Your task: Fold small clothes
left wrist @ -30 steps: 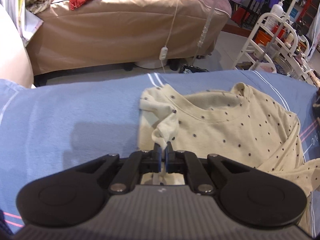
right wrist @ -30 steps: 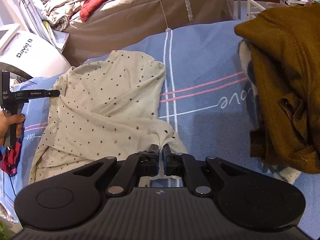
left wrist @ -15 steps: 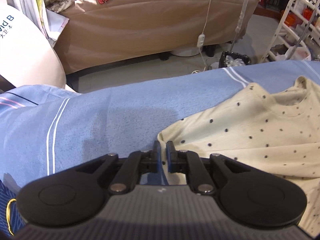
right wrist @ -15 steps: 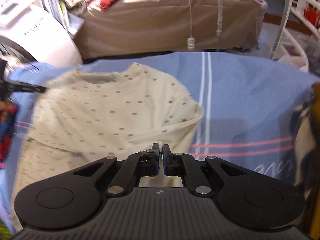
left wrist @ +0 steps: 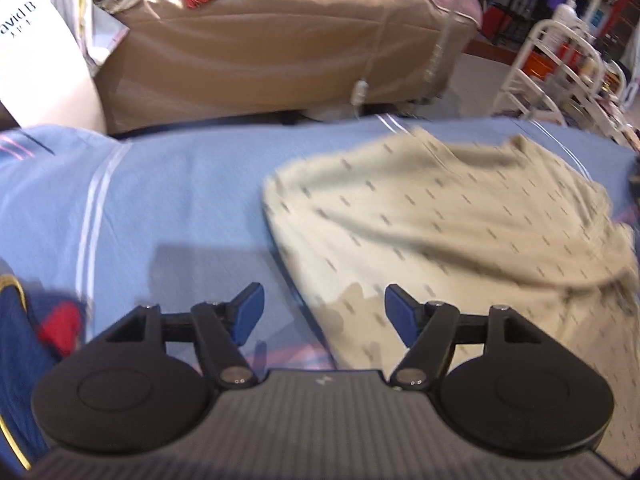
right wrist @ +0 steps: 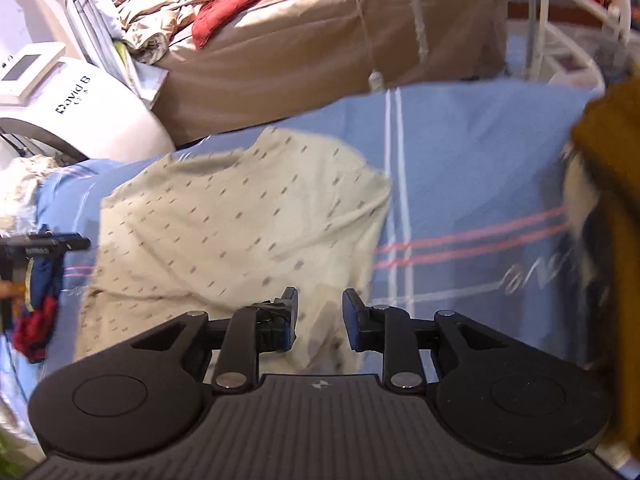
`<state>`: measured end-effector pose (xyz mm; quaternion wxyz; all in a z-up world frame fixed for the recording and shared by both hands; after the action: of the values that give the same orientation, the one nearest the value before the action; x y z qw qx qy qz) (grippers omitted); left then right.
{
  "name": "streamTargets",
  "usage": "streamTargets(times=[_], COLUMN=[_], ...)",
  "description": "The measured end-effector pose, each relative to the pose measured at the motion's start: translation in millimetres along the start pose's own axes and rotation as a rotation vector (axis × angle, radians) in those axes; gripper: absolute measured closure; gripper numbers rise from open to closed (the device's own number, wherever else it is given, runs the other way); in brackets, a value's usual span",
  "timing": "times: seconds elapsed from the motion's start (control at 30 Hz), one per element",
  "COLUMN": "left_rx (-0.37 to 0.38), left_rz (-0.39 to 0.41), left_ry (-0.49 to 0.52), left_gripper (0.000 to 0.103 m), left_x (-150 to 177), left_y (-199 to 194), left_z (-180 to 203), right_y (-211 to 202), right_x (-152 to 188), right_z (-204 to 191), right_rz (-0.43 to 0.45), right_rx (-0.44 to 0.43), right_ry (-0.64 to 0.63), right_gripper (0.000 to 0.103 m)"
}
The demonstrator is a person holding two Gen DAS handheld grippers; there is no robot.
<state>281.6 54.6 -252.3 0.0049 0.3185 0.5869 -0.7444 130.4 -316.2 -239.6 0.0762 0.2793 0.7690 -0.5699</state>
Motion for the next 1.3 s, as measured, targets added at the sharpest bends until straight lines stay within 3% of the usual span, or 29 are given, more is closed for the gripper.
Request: streamTargets(times=[0.17,0.27,0.3,0.33,0.37,0.4,0.43,0.47,0.57,0.73,0.83,0.87,1.0,1.07,1.17,1.3], left_rx=[-0.020,-0.050,-0.052,-0.054,-0.069,-0.084,-0.085,-0.084,-0.102,-0.118,-0.145,-0.137,-0.169,-0.186,-0.206,-0.246], left_rz=[-0.072,-0.067,-0.064,-0.068,-0.079,-0.084,-0.075,-0.058,-0.035,-0.061,-0.068,-0.072,-0.084,-0.077,-0.045,-0.013], left_ry=[0.074,0.064,0.048,0.041,0.041,0.030,-0.002,-0.054,-0.164,-0.176,-0.129,-0.121,-0.078,-0.114,-0.133,-0.017], left_gripper=[0.037,0.040,0.042,0.051,0.067,0.076,0.092,0.094,0.095,0.094,0.093,0.092,0.078,0.068,0.066,0.061], left_x=[51.4,55.9,53.6,51.5,49.7,47.7,44.1,41.4,38.4,46.2,50.6,51.6,50.5,49.5,44.8,35.5], left_y=[6.4,14.4,16.9,19.1,22.4,23.9,23.8,20.6,13.3,12.7,12.6,13.0,10.4,5.3,-7.5,-23.6], left_z=[30.2,30.5,29.6,29.1,28.8,27.5,24.3,18.7,-2.6,-23.4,-27.1,-26.4,-25.0,-28.6,-25.7,0.3], right_y=[19.0,27.3,29.7,31.8,34.0,35.2,34.1,30.3,16.5,6.3,10.8,11.1,4.7,8.9,27.0,51.7], right_x=[27.7,32.7,32.1,31.6,31.7,31.7,30.7,29.1,25.8,30.3,39.0,39.0,12.2,-3.8,-19.3,-24.2], right_z=[-15.6,-20.0,-20.5,-20.9,-19.8,-18.9,-18.1,-16.9,-12.1,-5.9,-2.8,-1.6,-2.5,-7.6,-11.2,-11.4], right_rz=[-0.049,-0.052,-0.049,-0.051,-0.058,-0.062,-0.057,-0.046,-0.027,-0.062,-0.096,-0.093,-0.002,0.028,0.016,-0.031], right_rx=[0.000,-0.001,0.003,0.003,-0.002,-0.003,0.000,0.006,0.009,0.009,0.007,0.004,-0.023,0.000,-0.007,-0.005], right_ry=[-0.011,-0.016,-0.019,-0.018,-0.012,-0.002,0.003,0.003,0.003,-0.045,-0.061,-0.052,0.003,-0.053,-0.082,-0.099], right_gripper=[0.059,0.061,0.066,0.069,0.079,0.085,0.087,0.091,0.095,0.098,0.098,0.092,0.044,0.041,0.041,0.046])
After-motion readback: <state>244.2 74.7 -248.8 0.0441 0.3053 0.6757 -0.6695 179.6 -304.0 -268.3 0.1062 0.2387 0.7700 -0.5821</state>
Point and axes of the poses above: each gripper's, at about its wrist camera, not at the fingertips, and y roughly the way its jaws point, z to its right, x to its underside, the point moved 9 cm from there along y, roughly the way its jaws point, and after that the axes turned 2 degrees about y, right-handed, at the moved point
